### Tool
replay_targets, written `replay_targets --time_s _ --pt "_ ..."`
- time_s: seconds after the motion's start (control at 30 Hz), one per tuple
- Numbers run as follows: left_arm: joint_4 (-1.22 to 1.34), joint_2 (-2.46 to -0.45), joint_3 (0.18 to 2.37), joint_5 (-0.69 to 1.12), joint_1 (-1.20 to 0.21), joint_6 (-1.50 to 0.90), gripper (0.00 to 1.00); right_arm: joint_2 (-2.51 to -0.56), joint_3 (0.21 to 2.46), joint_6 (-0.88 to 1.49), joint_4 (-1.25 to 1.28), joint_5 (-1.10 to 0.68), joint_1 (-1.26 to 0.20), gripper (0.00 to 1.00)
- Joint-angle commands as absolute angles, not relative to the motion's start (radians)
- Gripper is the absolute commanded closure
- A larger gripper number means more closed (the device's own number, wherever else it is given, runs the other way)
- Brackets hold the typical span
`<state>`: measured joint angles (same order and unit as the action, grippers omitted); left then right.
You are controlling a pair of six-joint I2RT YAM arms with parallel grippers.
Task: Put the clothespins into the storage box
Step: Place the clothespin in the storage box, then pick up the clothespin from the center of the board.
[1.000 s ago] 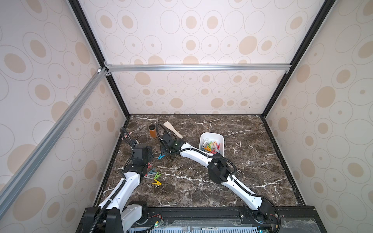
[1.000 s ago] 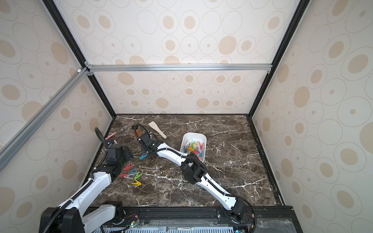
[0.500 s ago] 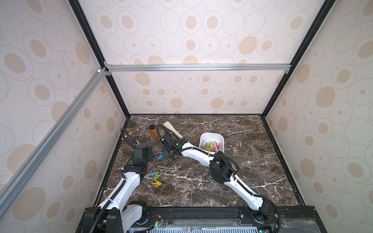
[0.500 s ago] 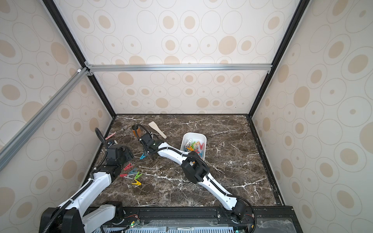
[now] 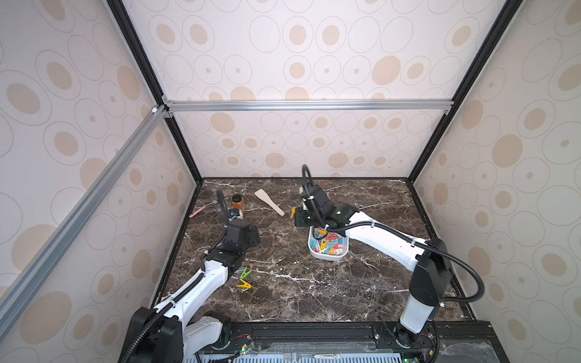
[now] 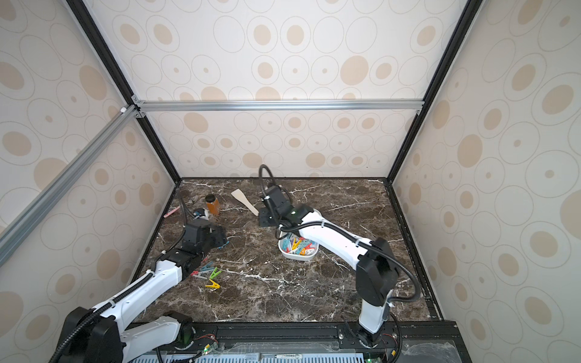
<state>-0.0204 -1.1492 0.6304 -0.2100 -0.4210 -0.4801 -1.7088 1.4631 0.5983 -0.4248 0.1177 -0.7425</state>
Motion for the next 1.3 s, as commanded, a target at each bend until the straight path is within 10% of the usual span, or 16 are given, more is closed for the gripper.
replay_targets --time_s 0.0,0.23,0.47,0.83,1.27 --pt "0.063 -1.211 0.672 -0.232 -0.556 -0.438 0.28 -1.678 1.331 0.657 -0.465 0.143 -0.655 1.0" --pt "0.11 -1.38 0.739 -0.172 -0.643 -0.439 0.3 -1.689 1.286 0.676 -0.486 0.191 -0.602 0.99" --pt "0.083 -1.343 0.713 -0.25 -0.609 -0.404 0.27 -1.706 1.355 0.625 -0.554 0.229 -0.611 0.71" --pt "-0.026 -1.382 0.719 0.022 -0.246 -0.419 0.38 -1.773 1.464 0.551 -0.57 0.229 -0.888 0.71" --pt "-0.05 -1.627 0.843 0.032 -0.167 -0.344 0.58 -1.825 1.45 0.538 -0.53 0.196 -0.946 0.71"
